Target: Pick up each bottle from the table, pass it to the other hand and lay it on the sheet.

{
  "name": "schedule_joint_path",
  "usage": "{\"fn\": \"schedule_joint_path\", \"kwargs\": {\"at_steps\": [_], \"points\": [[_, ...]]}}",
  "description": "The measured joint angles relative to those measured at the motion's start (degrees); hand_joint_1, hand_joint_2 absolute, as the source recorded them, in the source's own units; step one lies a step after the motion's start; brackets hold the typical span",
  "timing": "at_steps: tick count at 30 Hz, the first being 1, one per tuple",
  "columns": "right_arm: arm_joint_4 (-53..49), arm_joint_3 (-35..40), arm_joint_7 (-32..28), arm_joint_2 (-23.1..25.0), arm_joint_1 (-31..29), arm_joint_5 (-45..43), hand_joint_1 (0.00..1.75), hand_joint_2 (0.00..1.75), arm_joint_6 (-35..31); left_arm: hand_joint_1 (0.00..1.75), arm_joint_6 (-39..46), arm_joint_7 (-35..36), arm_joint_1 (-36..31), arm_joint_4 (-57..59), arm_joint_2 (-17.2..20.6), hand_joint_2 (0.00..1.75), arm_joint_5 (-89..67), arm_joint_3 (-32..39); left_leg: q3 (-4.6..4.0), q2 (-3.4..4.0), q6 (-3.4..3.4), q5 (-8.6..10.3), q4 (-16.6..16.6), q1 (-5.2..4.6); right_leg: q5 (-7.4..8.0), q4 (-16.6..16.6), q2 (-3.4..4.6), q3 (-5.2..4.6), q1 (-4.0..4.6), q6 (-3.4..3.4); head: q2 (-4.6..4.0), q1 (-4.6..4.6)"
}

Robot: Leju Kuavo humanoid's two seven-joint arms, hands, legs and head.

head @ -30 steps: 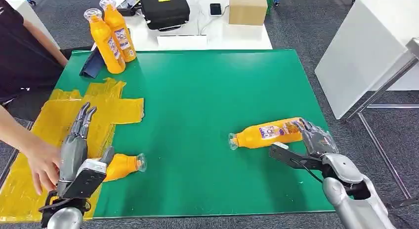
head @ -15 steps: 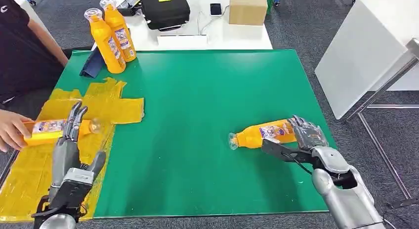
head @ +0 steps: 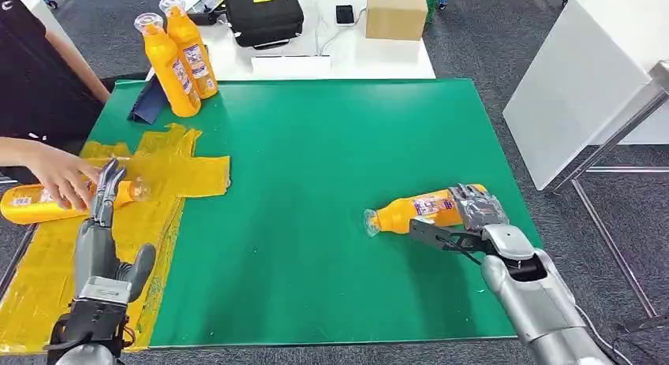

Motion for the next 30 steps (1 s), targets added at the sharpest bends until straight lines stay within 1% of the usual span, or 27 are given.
{"fn": "schedule_joint_path", "kwargs": {"at_steps": [5,8,9,10,11,12,14,15,16,20,21,25,30], "points": [[4.7,0.5,-0.1,1.5,-3.1,2.3,0.00,1.75,-0.6,0.00,-0.5,-0.8,0.2,-0.4,-0.2,0.00,2.6,0.8,0.01,-0.01,0.01,0.02,0.0,0.00,0.00,0.0,-0.01,0.01,0.00,0.00,0.00,0.02],[6.8,1.1,-0.3,2.2,-4.5,3.5,0.00,1.75,0.1,0.00,-0.9,-1.1,0.2,-0.4,-0.5,0.00,3.4,1.2,0.01,-0.01,0.03,0.04,0.0,0.00,0.00,0.0,-0.01,0.02,0.00,0.00,0.00,0.02],[7.7,1.5,-0.5,2.5,-5.0,4.2,0.07,1.75,0.8,0.00,-1.1,-1.1,0.0,-0.4,-0.5,0.00,3.8,1.4,0.02,-0.01,0.03,0.04,0.0,0.00,0.00,0.0,-0.01,0.02,-0.01,0.00,0.00,0.00],[8.5,1.9,-0.9,2.8,-5.4,4.6,0.07,1.75,2.1,0.00,-1.2,-1.1,-0.1,-0.5,-0.5,0.00,4.1,1.4,0.02,-0.01,0.03,0.04,0.0,0.00,0.00,0.0,-0.01,0.01,-0.01,0.00,0.00,0.02],[9.6,2.6,-1.5,2.9,-6.4,4.9,1.43,1.75,4.1,0.00,-1.4,-0.8,-0.4,-0.6,-0.5,0.00,4.5,1.4,0.09,0.02,0.02,0.03,0.0,0.00,0.00,0.0,0.01,0.03,-0.01,0.00,0.00,0.00],[10.1,3.1,-2.2,2.9,-7.2,5.0,1.75,1.75,5.9,0.00,-1.5,-0.6,-0.7,-0.6,-0.5,0.00,4.9,1.4,0.19,0.05,0.02,0.03,0.0,0.00,0.00,0.0,0.05,0.08,-0.01,0.00,0.00,0.00],[12.1,4.8,-4.2,2.5,-8.5,5.1,1.75,1.75,8.8,0.00,-1.6,-0.4,-1.5,-0.6,-0.5,0.00,5.7,1.4,0.35,0.07,0.00,-0.01,0.0,0.02,-0.01,0.0,0.08,0.17,0.00,-0.01,0.00,0.07],[12.9,5.7,-4.9,2.3,-9.1,5.1,1.75,1.75,9.5,0.00,-1.6,-0.4,-1.9,-0.6,-0.5,0.00,5.8,1.4,0.44,0.07,-0.02,-0.06,0.0,0.02,-0.03,0.0,0.07,-0.13,0.00,-0.02,0.00,0.02],[13.5,6.3,-5.4,2.1,-9.5,5.1,1.75,1.75,10.1,0.00,-1.5,-0.4,-2.2,-0.6,-0.5,0.00,6.0,1.4,0.56,0.07,-0.02,-0.11,0.0,0.03,-0.06,0.0,0.07,-0.14,0.00,-0.03,0.00,0.04],[14.7,9.5,-7.6,0.5,-10.5,3.4,1.75,1.75,13.0,0.00,-0.7,-0.4,-3.0,-0.5,-0.4,0.00,7.6,1.4,0.88,0.05,-0.07,-0.22,0.0,0.07,-0.13,-0.1,0.09,0.13,0.02,-0.07,0.00,0.04],[14.9,10.1,-7.7,0.1,-10.5,3.1,1.75,1.75,13.1,0.00,-0.5,-0.4,-3.1,-0.5,-0.4,0.00,7.9,1.4,0.89,0.03,-0.07,-0.20,0.0,0.06,-0.12,-0.1,0.09,0.19,0.02,-0.07,0.00,0.09],[15.0,11.6,-8.1,-0.8,-10.8,2.1,1.75,1.75,13.5,0.00,-0.3,-0.4,-3.3,-0.4,-0.3,0.00,8.6,1.4,1.12,0.06,-0.07,-0.21,0.0,0.07,-0.12,-0.1,0.10,0.43,0.02,-0.06,0.00,-0.22],[15.0,12.5,-8.1,-1.6,-11.0,0.8,1.75,1.75,13.9,0.00,-0.2,-0.6,-3.3,-0.4,-0.3,0.00,8.7,1.4,1.15,0.05,-0.06,-0.21,0.0,0.06,-0.11,-0.2,0.10,0.50,0.02,-0.05,0.00,-0.17]]}}
